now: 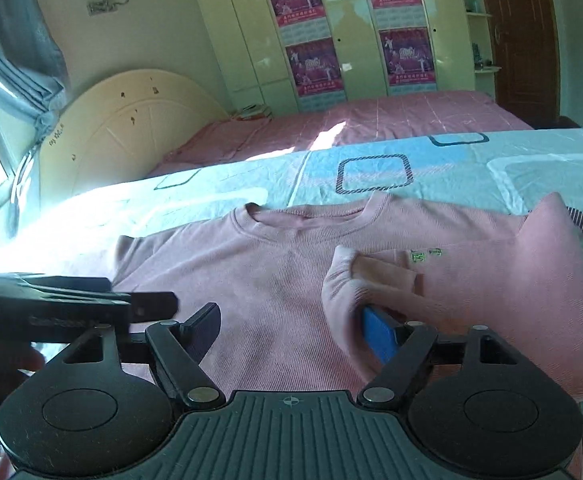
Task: Fold small clothes
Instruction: 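Fold the held sleeve across the sweatshirt body with the right gripper, then release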
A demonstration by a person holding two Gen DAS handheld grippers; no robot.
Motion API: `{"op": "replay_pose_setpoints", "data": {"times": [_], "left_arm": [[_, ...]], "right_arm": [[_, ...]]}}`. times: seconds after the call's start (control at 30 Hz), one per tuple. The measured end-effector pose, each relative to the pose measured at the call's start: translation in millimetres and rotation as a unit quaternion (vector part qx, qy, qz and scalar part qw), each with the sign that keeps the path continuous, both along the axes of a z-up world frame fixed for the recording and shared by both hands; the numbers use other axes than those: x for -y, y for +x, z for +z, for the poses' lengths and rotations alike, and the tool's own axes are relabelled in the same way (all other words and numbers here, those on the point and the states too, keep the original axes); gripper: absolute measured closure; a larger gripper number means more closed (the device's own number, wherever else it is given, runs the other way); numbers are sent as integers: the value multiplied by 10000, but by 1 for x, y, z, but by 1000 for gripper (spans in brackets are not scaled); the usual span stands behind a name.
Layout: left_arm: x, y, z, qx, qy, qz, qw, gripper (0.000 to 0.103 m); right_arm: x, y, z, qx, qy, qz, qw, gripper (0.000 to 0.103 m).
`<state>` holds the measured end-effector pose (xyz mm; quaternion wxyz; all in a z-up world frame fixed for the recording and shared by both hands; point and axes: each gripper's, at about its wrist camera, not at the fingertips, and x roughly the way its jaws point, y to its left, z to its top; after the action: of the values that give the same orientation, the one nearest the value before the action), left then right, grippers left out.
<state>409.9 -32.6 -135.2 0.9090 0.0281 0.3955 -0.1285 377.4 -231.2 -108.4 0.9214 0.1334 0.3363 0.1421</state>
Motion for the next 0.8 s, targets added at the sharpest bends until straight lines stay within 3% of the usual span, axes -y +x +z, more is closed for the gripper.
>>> {"op": "replay_pose_setpoints", "data": {"times": [0.13,0.23,0.33,0.4,0.6,0.63,0.67,0.8], "left_arm": [[41,-10,-7,60,64,-724,9973,15],[72,-15,-21,112,268,-1012,9944,15],[96,-16,-43,179,802,-1077,9908,22],[102,-15,-53,133,912,-1201,9885,29],[103,4,-59,402,840,-751,9928,48],[100,8,-59,426,742,-725,9937,66],[97,13,-58,414,530,-724,9951,92],[78,23,-40,528,-201,-397,9976,92]], "right_arm": [[47,-22,8,-101,-419,-724,9964,27],[80,-38,-1,-334,-695,-1226,9895,27],[102,-51,-13,-569,-733,-1464,9849,27],[109,-58,-18,-647,-753,-1500,9837,27],[118,-64,-29,-752,-891,-1581,9805,27],[119,-63,-31,-761,-909,-1608,9798,27],[120,-60,-33,-783,-929,-1635,9790,27],[121,-49,-39,-771,-974,-1692,9777,27]]}}
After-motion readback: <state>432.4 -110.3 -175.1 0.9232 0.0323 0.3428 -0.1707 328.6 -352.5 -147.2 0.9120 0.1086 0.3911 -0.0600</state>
